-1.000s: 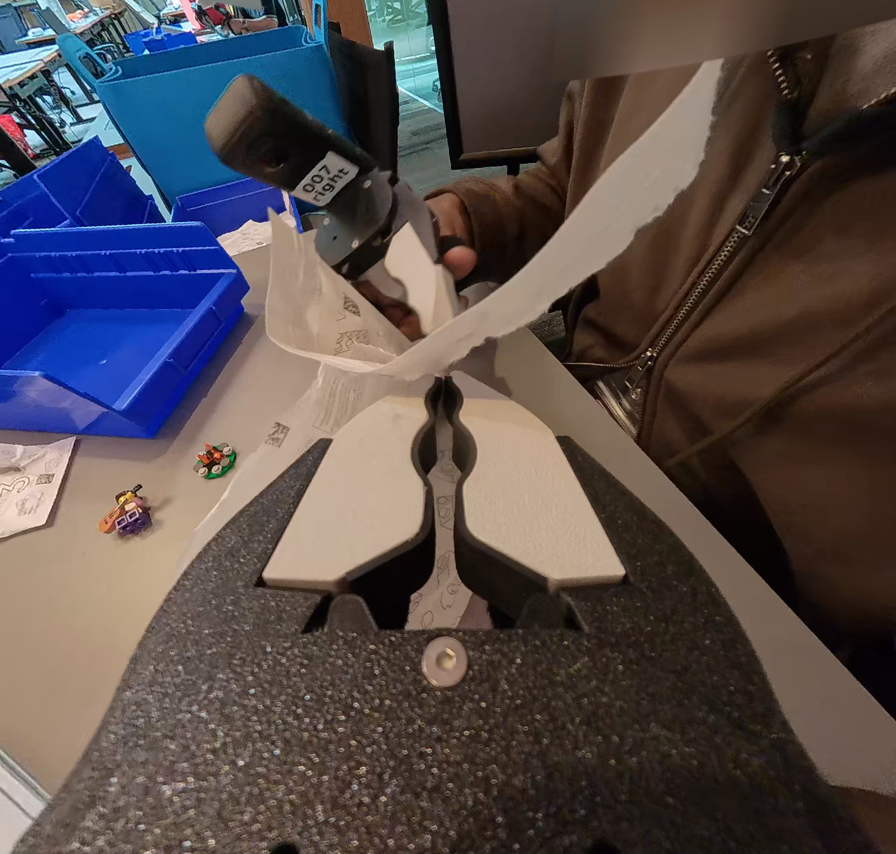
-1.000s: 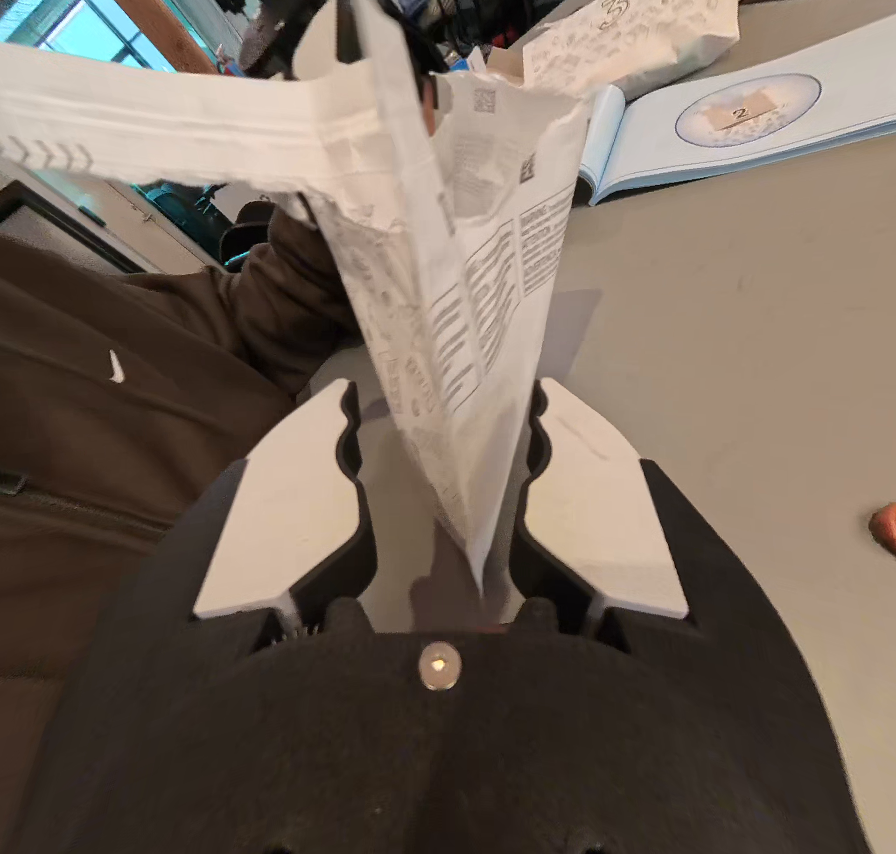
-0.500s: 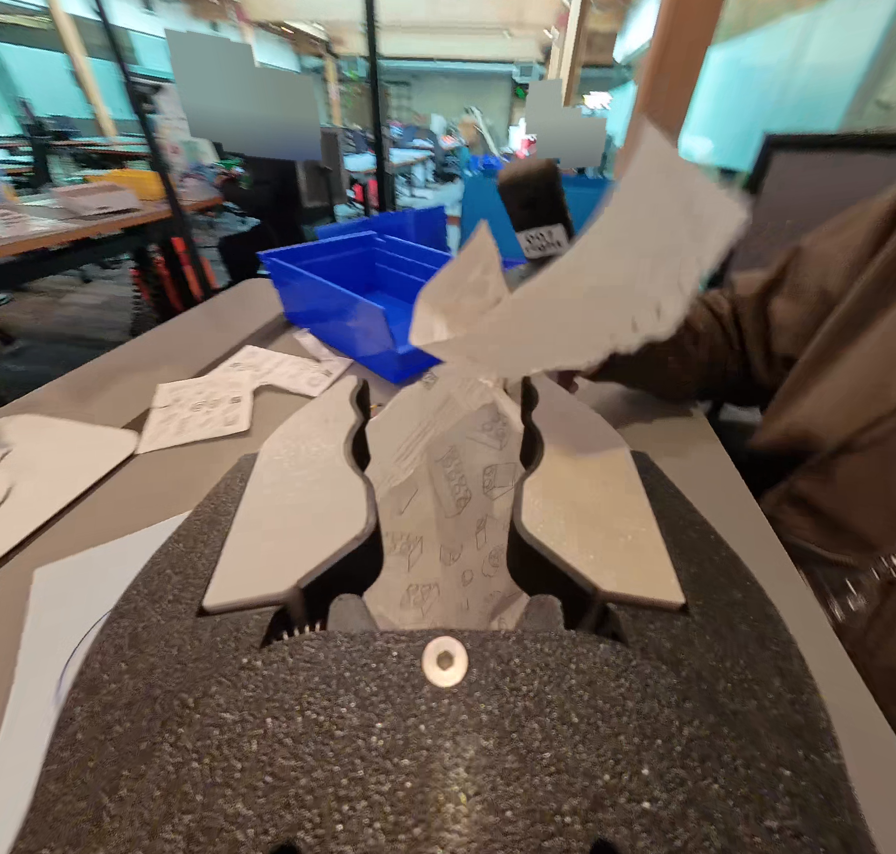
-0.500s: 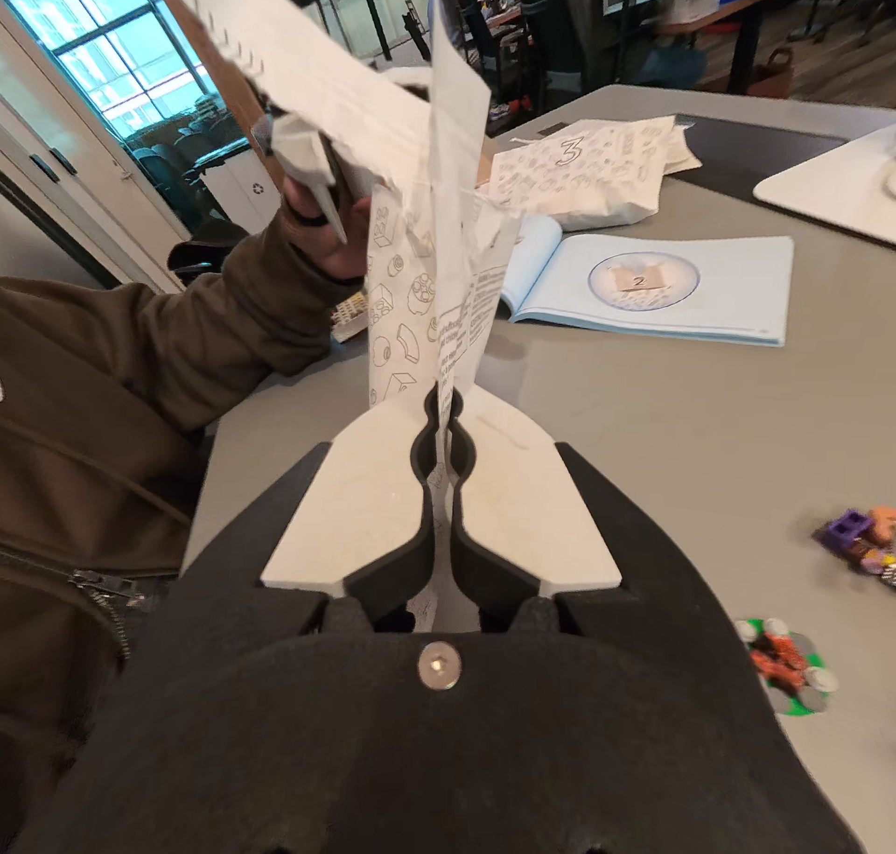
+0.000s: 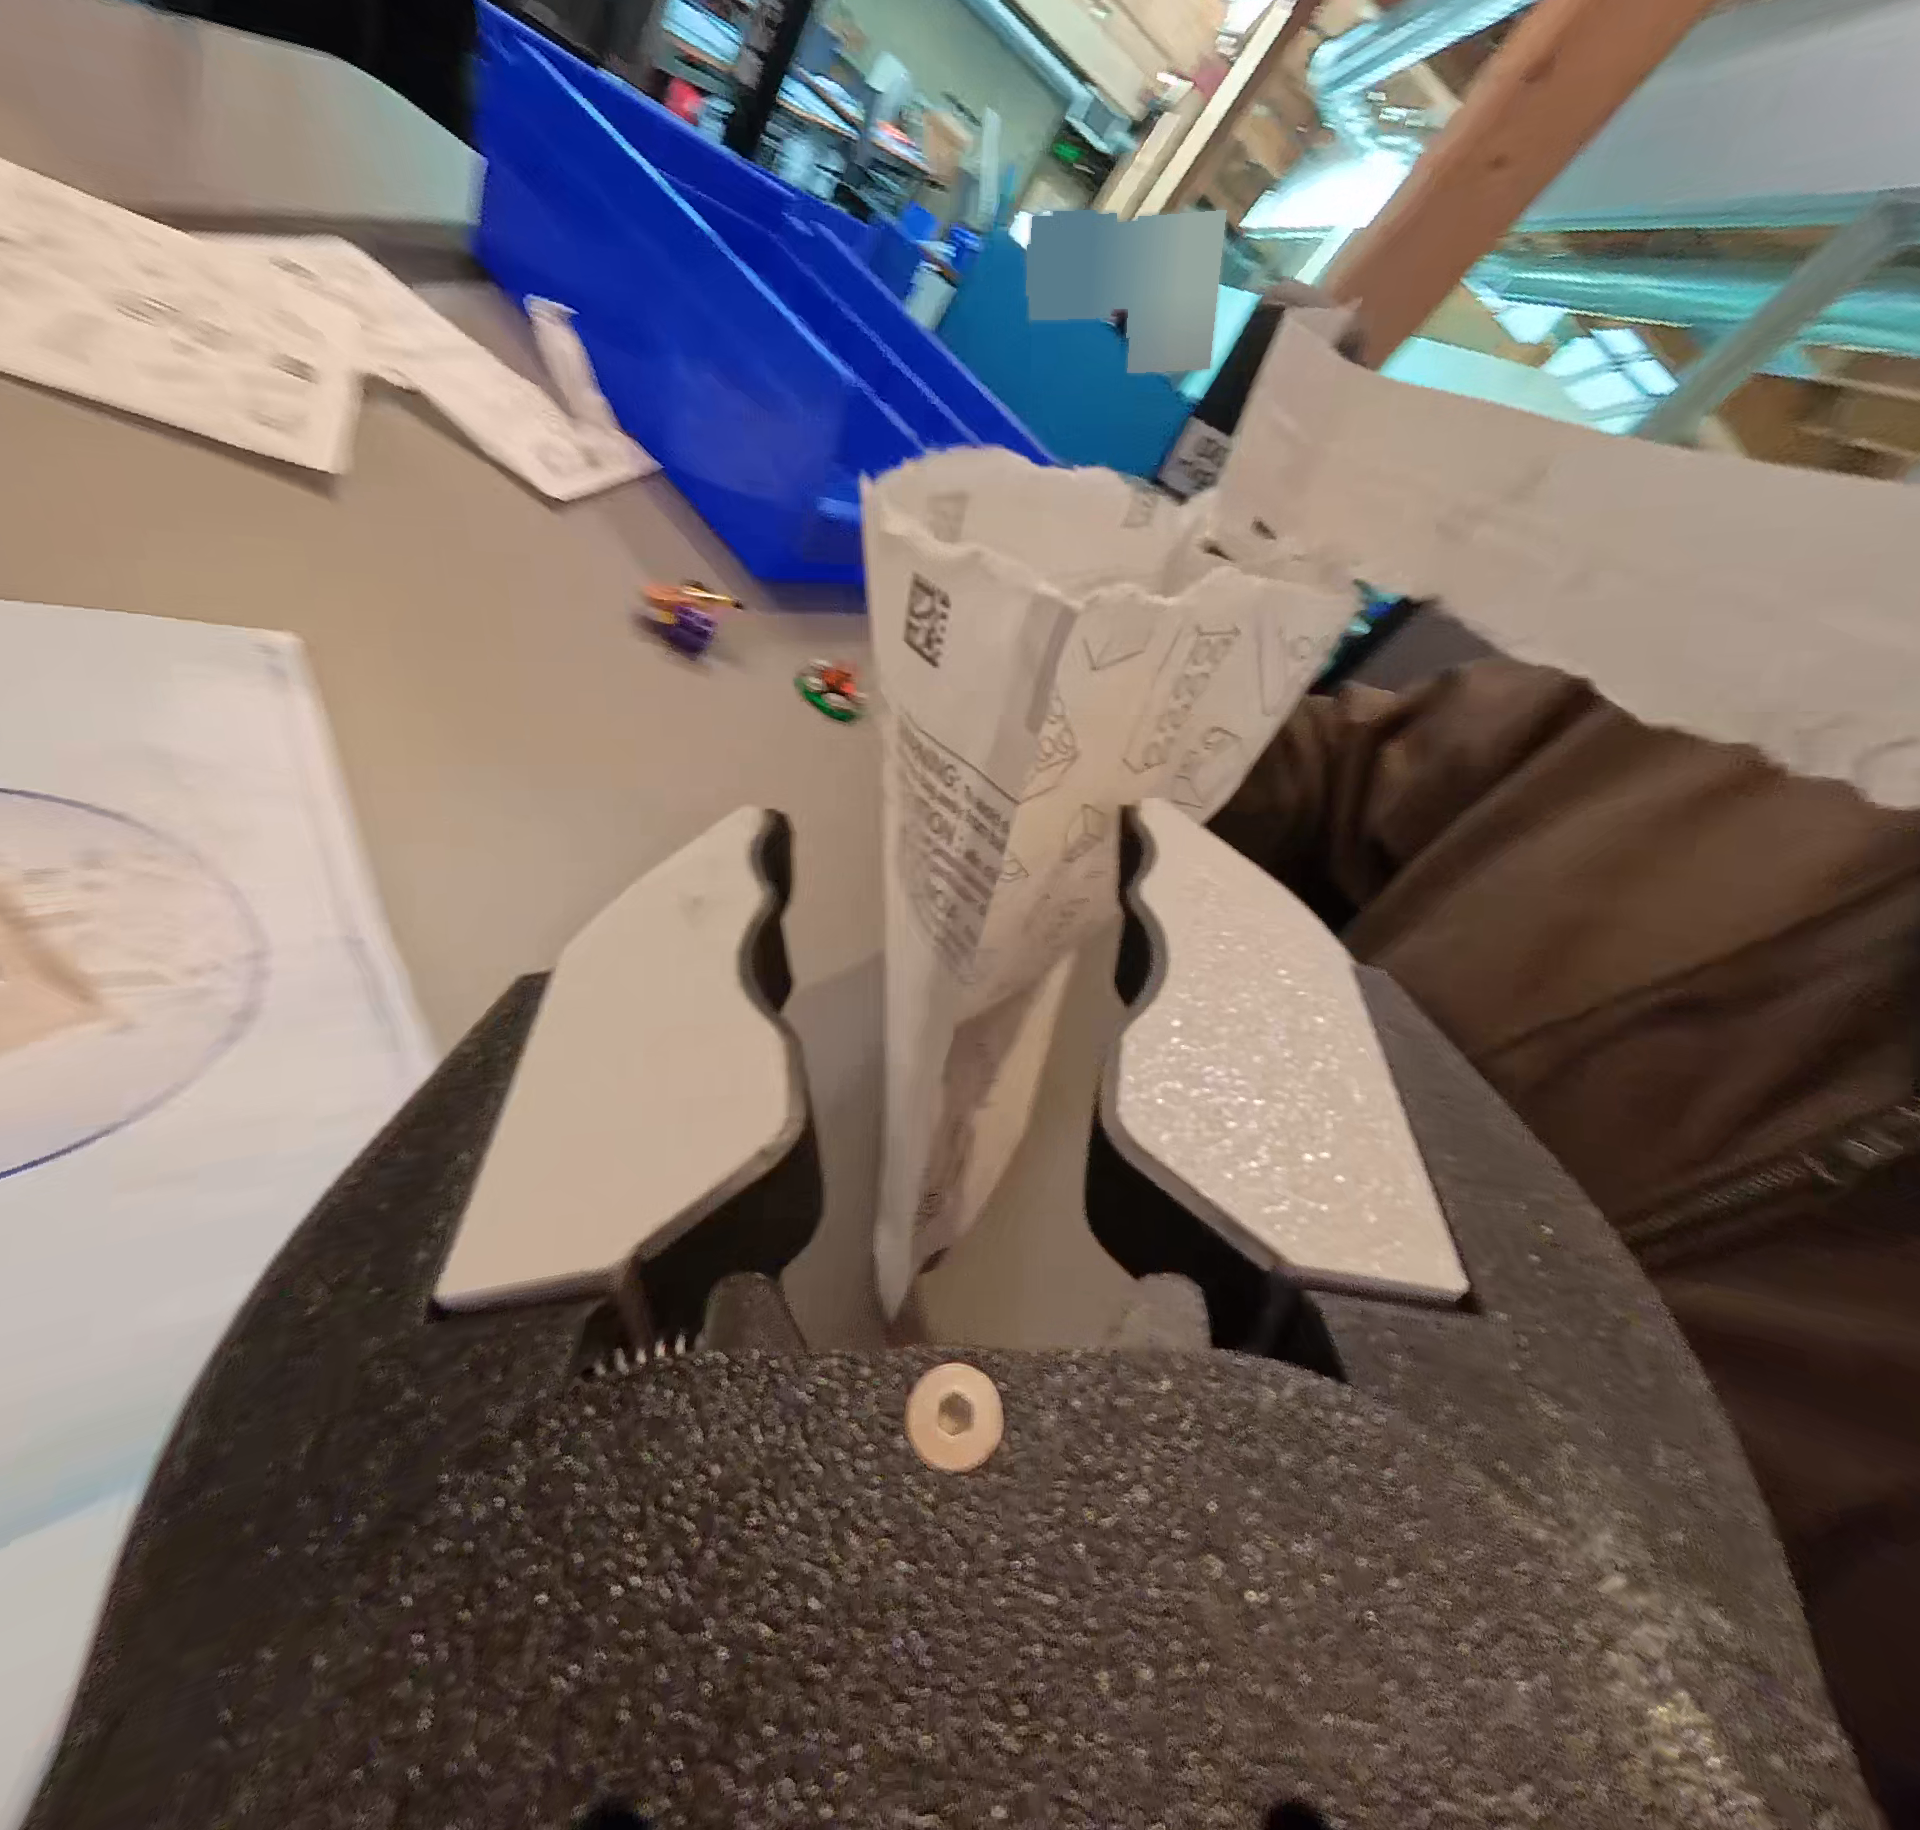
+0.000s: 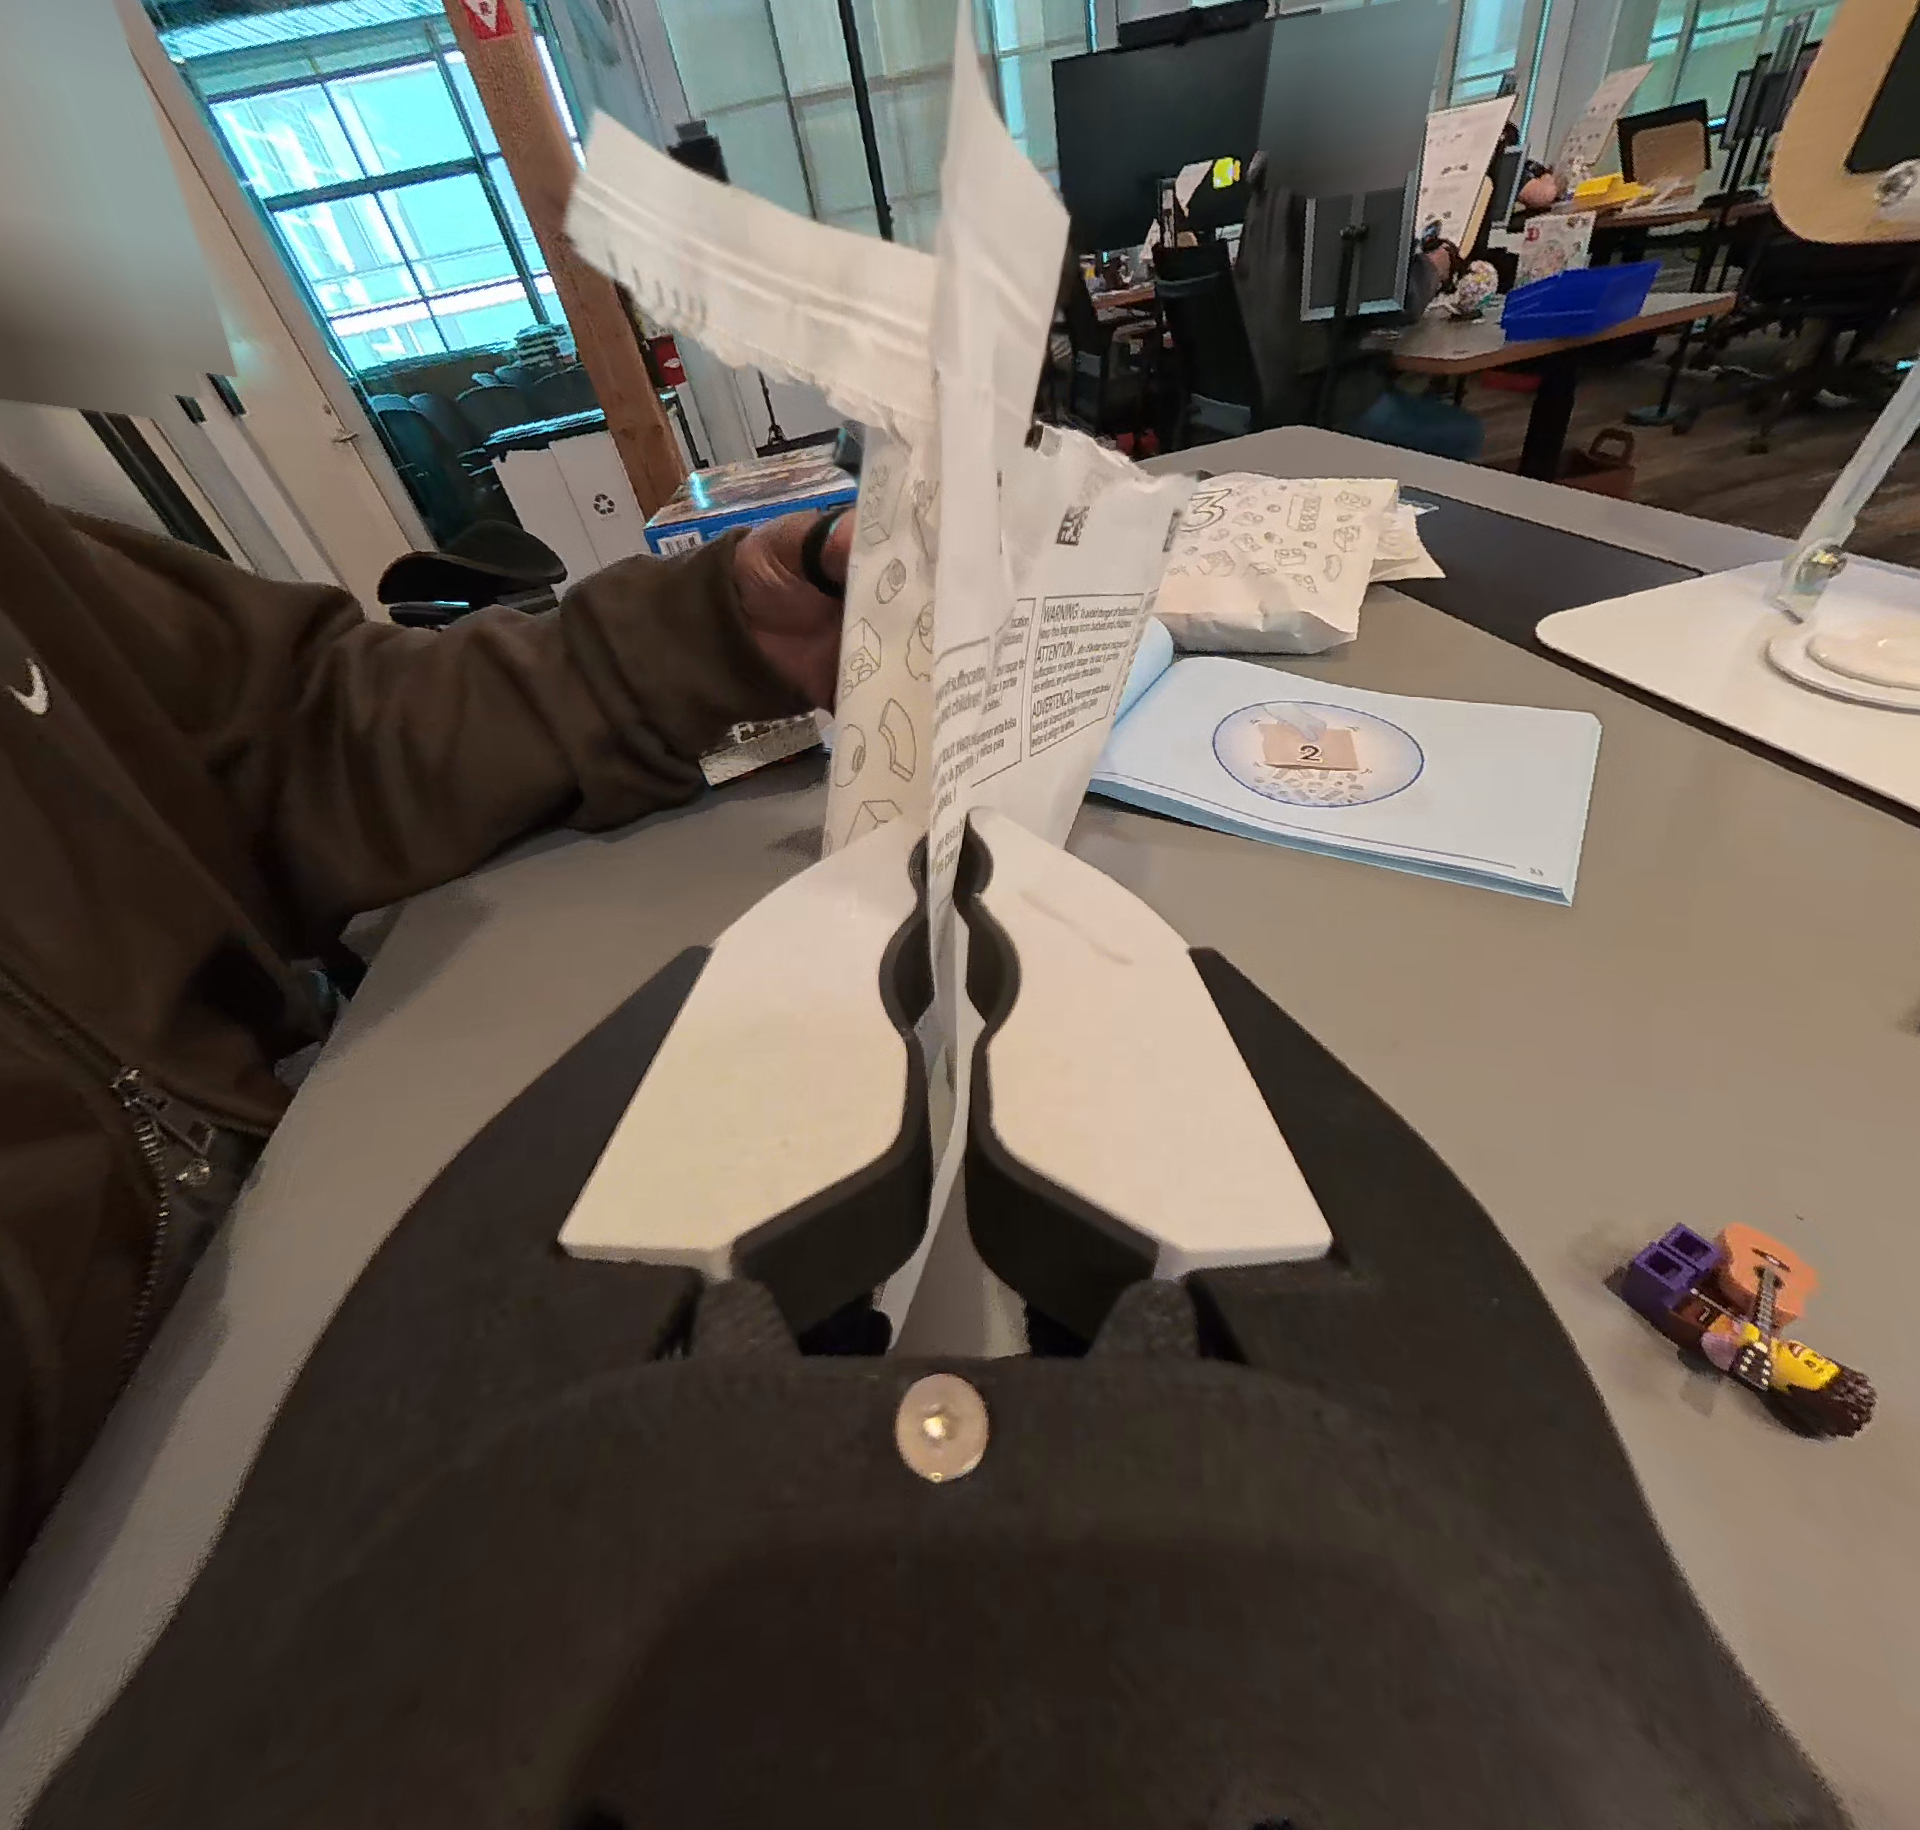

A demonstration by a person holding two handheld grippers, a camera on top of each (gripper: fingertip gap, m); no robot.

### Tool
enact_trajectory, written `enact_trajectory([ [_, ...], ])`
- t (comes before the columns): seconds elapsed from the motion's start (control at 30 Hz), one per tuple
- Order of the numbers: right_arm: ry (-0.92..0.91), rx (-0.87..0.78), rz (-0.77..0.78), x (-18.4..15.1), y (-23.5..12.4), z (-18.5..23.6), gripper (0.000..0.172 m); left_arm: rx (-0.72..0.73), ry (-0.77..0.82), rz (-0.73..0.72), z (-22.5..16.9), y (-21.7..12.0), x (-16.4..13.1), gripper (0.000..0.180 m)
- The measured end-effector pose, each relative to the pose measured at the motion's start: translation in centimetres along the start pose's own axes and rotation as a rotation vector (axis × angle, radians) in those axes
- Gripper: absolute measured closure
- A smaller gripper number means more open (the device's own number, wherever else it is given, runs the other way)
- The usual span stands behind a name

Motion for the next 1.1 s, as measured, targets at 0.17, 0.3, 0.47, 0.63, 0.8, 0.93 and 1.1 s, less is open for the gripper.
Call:
enact_trajectory([
  [0.17,-0.001,-0.023,0.001,-0.6,-0.1,-0.7,0.172,-0.122,-0.011,0.054,-0.3,0.8,-0.6,0.156],
  [0.3,0.050,-0.039,-0.026,-1.1,-0.5,-1.5,0.172,-0.136,0.018,0.063,-0.5,0.7,-0.6,0.164],
  [0.47,0.033,-0.062,0.000,-0.9,-1.2,-1.2,0.169,-0.102,0.127,0.108,-1.8,1.1,-0.7,0.173],
  [0.63,0.007,-0.065,-0.042,-0.2,-1.8,-0.2,0.169,-0.044,0.293,0.130,-3.7,1.4,-0.5,0.178],
  [0.8,-0.140,-0.082,-0.133,1.9,-3.0,1.4,0.172,-0.019,0.603,0.054,-7.6,1.1,-0.2,0.180],
  [0.93,-0.181,-0.107,-0.097,1.8,-3.2,1.5,0.172,-0.103,0.548,0.052,-6.5,1.3,-0.7,0.180],
  [1.1,-0.140,-0.108,-0.049,1.4,-3.3,0.7,0.172,-0.080,0.555,0.092,-5.6,1.6,-1.1,0.180],
])
Point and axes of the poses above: each gripper's, where its closed fingertips meet, y out along the fingers, x out of its top, z = x × y across the jaws, the point moved 10 cm from there along -y, back along the fingers, and after that the axes turned 11 degrees about -y, right-handed, at the moved point
